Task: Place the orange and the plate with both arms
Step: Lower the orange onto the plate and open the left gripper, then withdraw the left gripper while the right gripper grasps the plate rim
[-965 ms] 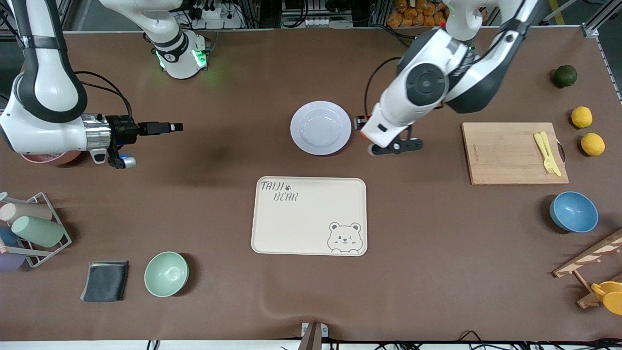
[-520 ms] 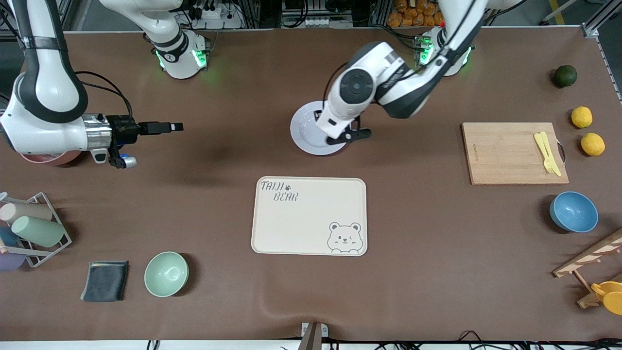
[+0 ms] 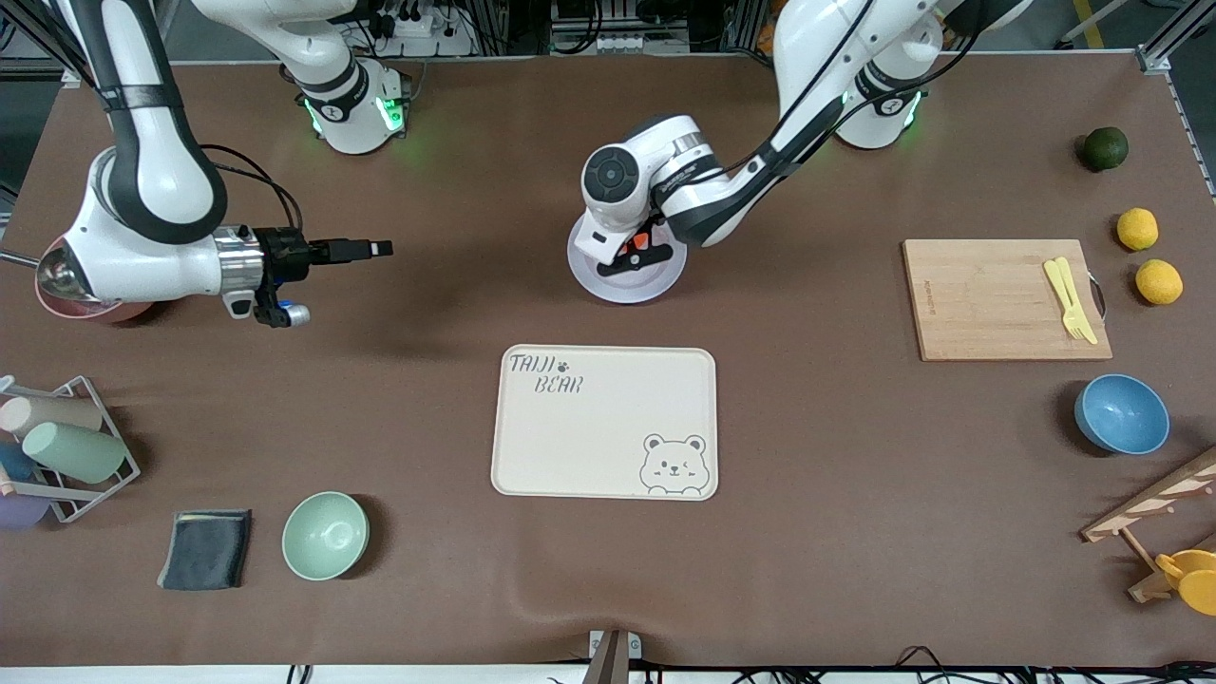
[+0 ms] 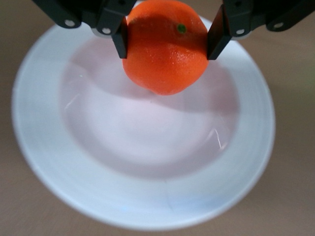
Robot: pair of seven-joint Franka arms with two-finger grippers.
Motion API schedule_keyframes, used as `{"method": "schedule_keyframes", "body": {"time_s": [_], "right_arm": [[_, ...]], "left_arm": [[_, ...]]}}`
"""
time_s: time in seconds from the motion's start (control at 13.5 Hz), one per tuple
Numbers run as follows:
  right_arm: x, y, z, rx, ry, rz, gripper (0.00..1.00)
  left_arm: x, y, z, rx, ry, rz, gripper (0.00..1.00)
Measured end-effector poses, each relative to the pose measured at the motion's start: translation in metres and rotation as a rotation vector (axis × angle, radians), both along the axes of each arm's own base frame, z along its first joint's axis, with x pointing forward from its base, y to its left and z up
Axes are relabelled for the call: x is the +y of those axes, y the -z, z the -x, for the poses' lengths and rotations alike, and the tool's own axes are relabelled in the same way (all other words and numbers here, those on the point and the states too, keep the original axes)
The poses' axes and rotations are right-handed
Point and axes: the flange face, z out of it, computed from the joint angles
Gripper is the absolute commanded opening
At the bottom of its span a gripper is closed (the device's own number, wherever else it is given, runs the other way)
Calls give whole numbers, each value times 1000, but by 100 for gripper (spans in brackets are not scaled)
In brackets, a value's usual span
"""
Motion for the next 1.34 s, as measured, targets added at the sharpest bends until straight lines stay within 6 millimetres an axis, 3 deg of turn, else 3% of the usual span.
{"method": "schedule_keyframes", "body": {"time_s": [0.07,0.15,0.37,0.52,0.67,0.89,0.96,1.11,1.34], "right_arm": [[3,3,1,0,-1,-2,100],[5,5,3,2,1,-5,100],[7,12,7,6,6,-22,100],[12,17,10,0,6,-20,100],[34,25,13,-23,12,-18,100],[86,51,23,-53,7,-18,100],[102,63,28,-46,2,-36,100],[118,88,38,-45,3,-66,100],[145,118,59,-83,27,-92,100]], "left_arm": [[-3,8,4,-4,3,-14,45],[-4,7,3,-16,10,-21,99],[1,9,-3,-30,9,-33,100],[6,-1,-23,-31,-5,-72,100],[4,-35,-47,-48,-27,-93,100],[16,-107,-85,-108,-109,-106,100],[31,-136,-102,-134,-144,-115,100],[81,-197,-144,-191,-180,-109,100],[200,-291,-217,-288,-140,-54,100]]}}
